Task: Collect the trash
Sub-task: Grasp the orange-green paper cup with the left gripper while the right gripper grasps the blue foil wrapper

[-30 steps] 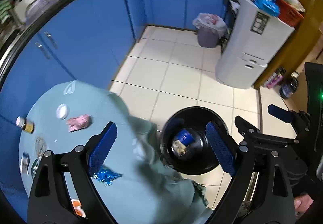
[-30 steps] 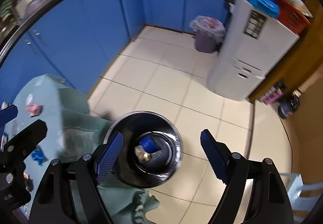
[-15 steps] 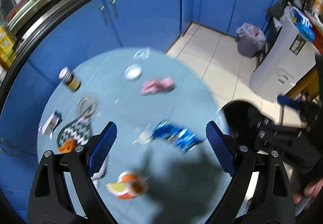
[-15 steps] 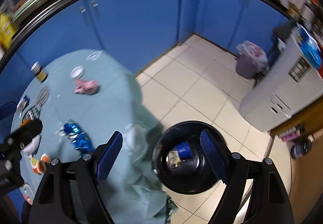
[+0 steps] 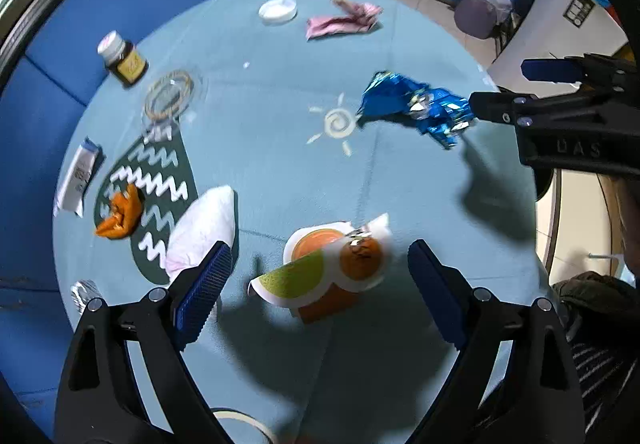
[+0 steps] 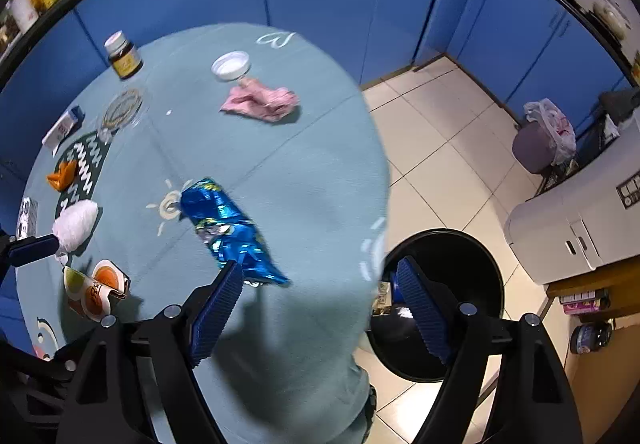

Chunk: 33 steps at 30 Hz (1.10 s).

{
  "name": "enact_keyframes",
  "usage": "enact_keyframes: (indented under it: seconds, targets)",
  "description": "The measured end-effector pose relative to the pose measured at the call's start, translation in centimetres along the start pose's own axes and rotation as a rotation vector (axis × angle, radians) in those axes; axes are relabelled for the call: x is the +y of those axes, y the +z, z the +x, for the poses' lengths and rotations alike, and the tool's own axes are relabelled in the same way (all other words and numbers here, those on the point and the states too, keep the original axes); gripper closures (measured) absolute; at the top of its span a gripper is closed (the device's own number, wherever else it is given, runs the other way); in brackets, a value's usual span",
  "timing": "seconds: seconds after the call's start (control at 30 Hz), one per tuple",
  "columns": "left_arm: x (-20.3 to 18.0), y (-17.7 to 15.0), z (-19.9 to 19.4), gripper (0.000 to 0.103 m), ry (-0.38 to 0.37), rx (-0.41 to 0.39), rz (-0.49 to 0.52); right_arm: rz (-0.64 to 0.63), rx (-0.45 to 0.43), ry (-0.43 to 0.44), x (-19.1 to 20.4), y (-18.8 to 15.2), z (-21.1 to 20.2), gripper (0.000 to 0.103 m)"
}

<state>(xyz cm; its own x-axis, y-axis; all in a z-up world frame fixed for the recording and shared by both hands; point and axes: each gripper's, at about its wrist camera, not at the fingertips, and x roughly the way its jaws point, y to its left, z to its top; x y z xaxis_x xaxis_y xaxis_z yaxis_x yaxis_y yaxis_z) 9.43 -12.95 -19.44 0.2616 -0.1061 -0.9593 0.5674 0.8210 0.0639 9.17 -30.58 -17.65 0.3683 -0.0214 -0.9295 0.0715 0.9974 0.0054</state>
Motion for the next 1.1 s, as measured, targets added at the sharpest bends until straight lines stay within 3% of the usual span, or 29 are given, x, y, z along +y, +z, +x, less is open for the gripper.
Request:
enact_keyframes:
  seconds: [0.23,0.4,0.53,0.67,0.83,0.87,1.1]
  targets:
    - [1.6,0.0,1.3,0.019,-0.041,0.02,-0.064,-0.018,0.037,0.028,1.0,0.9,1.7,0.025]
    - [2.7,-0.5,2.3,0.033,-0.07,0.058,-0.112,-0.035,0.057,0.065,1.7,1.4,2.2,0.027]
    - [3.3,-1.0,2.1,0.033,-0.092,0.057,-0.138,-0.066,0.086,0.076,2.8,1.3,3.2,0.051]
    - [3.8,-1.4,1.7,0.034,-0.088,0.05,-0.148,-0.105,0.061,0.08,3.8,1.3,3.0,0.068]
    - [4.4,-1.7,0.8,0.039,-0.085,0.03,-0.158,-0.106,0.049,0.076,3.7,1.0,2.3,0.074]
    - [4.4,-1.7,0.7,0.051,-0.085,0.027,-0.157,-0.105,0.045,0.074,3.6,0.9,2.1,0.075]
    - [4.4,-0.9,-0.5,0.05,-0.074,0.0,-0.171,-0.08,0.016,0.061,2.1,0.2,0.4,0.076]
